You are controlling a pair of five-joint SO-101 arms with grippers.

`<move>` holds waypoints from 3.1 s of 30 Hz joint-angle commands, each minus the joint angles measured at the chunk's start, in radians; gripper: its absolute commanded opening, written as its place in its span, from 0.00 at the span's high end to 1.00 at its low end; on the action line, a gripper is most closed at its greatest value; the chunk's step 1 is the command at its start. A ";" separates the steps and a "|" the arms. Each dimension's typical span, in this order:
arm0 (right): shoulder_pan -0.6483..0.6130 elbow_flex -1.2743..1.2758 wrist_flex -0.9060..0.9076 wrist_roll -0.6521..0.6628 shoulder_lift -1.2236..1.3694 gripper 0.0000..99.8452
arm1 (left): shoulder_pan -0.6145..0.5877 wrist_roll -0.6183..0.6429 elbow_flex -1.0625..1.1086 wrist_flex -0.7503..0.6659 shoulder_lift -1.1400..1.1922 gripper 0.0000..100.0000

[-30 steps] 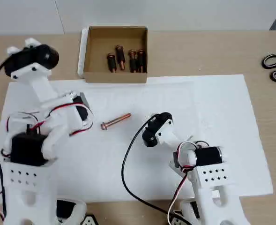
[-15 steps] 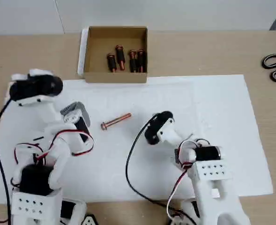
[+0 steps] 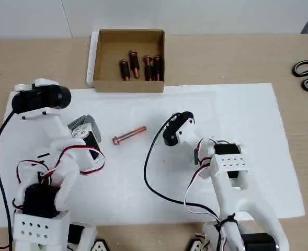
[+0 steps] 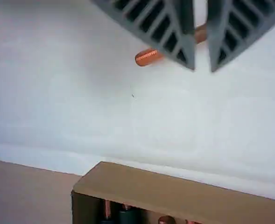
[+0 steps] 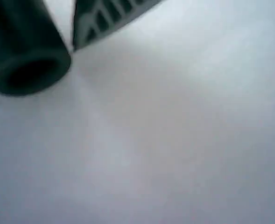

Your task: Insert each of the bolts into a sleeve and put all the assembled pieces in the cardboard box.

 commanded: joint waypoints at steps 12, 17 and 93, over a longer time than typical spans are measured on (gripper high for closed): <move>0.004 -0.021 -0.071 0.008 0.108 0.94 | 0.000 -0.005 0.013 -0.029 0.000 0.99; 0.004 -0.021 -0.068 0.006 0.113 0.95 | 0.003 -0.005 0.041 -0.029 -0.002 0.99; -0.079 -0.562 0.610 -0.681 -0.387 1.00 | 0.006 0.394 -0.987 0.382 0.806 0.99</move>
